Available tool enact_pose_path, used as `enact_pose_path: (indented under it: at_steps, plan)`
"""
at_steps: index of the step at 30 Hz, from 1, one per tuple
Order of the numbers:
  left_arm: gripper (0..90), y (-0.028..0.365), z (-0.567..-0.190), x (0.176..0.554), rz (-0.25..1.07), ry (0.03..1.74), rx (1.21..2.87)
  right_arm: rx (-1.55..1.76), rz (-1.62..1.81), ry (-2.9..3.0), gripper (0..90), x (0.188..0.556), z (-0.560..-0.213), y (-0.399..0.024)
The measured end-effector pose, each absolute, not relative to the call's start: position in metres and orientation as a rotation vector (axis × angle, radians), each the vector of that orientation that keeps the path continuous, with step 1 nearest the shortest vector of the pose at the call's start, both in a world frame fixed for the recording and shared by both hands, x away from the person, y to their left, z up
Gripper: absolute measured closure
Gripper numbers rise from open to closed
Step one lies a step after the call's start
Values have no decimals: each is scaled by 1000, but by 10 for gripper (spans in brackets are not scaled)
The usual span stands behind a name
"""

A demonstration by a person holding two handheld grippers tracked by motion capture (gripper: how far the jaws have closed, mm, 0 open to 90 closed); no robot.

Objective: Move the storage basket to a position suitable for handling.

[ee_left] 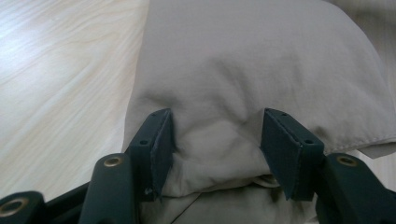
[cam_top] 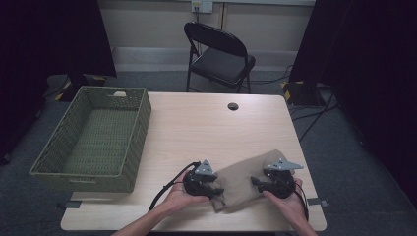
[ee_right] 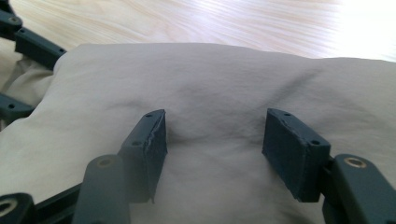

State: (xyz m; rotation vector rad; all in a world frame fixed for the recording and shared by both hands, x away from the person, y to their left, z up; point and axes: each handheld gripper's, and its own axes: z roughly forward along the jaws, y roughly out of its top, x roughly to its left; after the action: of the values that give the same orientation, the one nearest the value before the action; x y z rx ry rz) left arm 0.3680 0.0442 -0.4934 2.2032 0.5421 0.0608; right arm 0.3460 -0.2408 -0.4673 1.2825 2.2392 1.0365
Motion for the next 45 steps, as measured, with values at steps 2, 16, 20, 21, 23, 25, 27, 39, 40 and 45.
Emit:
enact_pose_path:
  at_steps: [2, 16, 20, 21, 23, 25, 27, 39, 40, 45]
  plan:
    - [433, 41, -494, 367, 61, 527, 2207, 1296, 1030, 2226, 389, 346, -467, -243]
    - [437, 28, -492, 354, -5, 478, 2206, 1322, 1063, 2137, 346, 349, -462, -251]
    - [431, 34, -480, 354, -39, 497, 2178, 1325, 1078, 2155, 342, 350, -463, -247]
    - [420, 37, -476, 354, -31, 495, 2166, 1308, 1059, 2167, 344, 352, -465, -242]
    - [409, 47, -466, 357, -24, 509, 2137, 1310, 1053, 2178, 343, 353, -466, -242]
    - [400, 61, -457, 360, 8, 539, 2112, 1319, 1046, 2200, 343, 355, -468, -244]
    - [390, 75, -450, 365, 49, 572, 2101, 1310, 1038, 2218, 348, 354, -470, -244]
    - [417, 141, -411, 387, 170, 779, 1935, 1253, 1020, 2260, 352, 351, -471, -243]
    - [421, 143, -408, 387, 179, 789, 1939, 1252, 1020, 2260, 352, 351, -471, -243]
    - [466, 158, -389, 387, 275, 787, 1912, 1249, 1025, 2264, 351, 353, -471, -243]
